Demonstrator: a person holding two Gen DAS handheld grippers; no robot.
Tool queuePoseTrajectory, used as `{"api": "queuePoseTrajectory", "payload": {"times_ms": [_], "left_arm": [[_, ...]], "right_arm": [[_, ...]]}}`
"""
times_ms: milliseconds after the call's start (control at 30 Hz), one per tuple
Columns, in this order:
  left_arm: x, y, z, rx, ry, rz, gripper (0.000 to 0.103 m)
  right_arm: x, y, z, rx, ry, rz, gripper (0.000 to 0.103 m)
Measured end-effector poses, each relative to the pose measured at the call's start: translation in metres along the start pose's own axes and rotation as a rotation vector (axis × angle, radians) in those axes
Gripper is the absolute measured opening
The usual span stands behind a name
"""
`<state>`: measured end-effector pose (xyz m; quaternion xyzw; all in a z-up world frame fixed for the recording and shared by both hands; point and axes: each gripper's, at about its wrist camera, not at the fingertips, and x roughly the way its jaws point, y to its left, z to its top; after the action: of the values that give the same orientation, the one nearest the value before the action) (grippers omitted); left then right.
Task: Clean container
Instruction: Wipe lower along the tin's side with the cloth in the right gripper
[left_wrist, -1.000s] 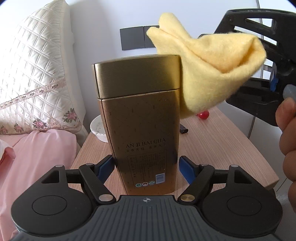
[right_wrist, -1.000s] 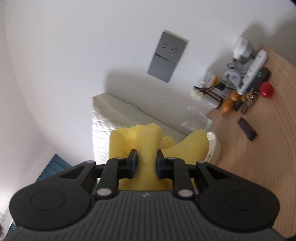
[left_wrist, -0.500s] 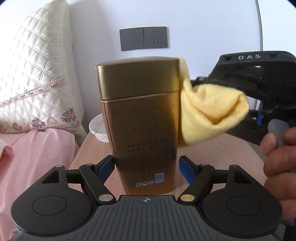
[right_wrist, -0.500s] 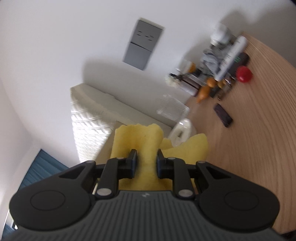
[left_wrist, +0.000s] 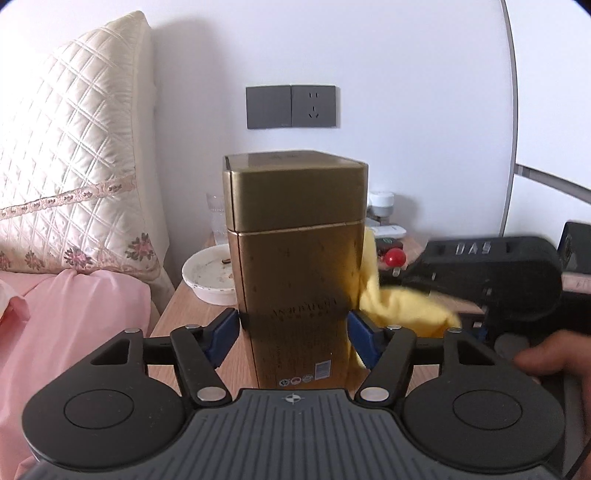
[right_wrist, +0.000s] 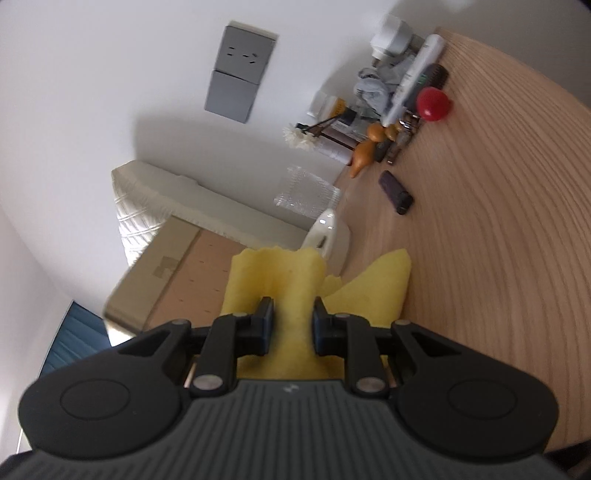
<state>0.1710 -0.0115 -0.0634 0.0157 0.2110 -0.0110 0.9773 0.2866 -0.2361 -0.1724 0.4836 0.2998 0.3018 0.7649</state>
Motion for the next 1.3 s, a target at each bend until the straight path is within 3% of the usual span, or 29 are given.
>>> {"api": "queuePoseTrajectory", "payload": {"times_ms": [167,433,700,1000,1300], "left_arm": [[-0.006,0.002,0.001,-0.009,-0.039,-0.003,0.069],[-0.009,0.004,0.001,-0.013,-0.047,-0.01,0.069],[-0.009,0.004,0.002,-0.015,-0.046,-0.005,0.069],[-0.009,0.004,0.001,-0.008,-0.044,-0.002,0.069],[-0.008,0.003,0.001,-0.003,-0.044,0.004,0.069]], "right_arm": [[-0.008,0.021,0.006,-0.034,-0.037,0.093,0.023],[-0.01,-0.004,-0.015,-0.022,-0.027,0.009,0.023],[-0.017,0.03,-0.003,-0.058,-0.079,0.108,0.023],[-0.01,-0.013,-0.021,0.045,-0.055,0.044,0.023],[-0.013,0.022,-0.003,-0.019,-0.092,0.127,0.023]]}}
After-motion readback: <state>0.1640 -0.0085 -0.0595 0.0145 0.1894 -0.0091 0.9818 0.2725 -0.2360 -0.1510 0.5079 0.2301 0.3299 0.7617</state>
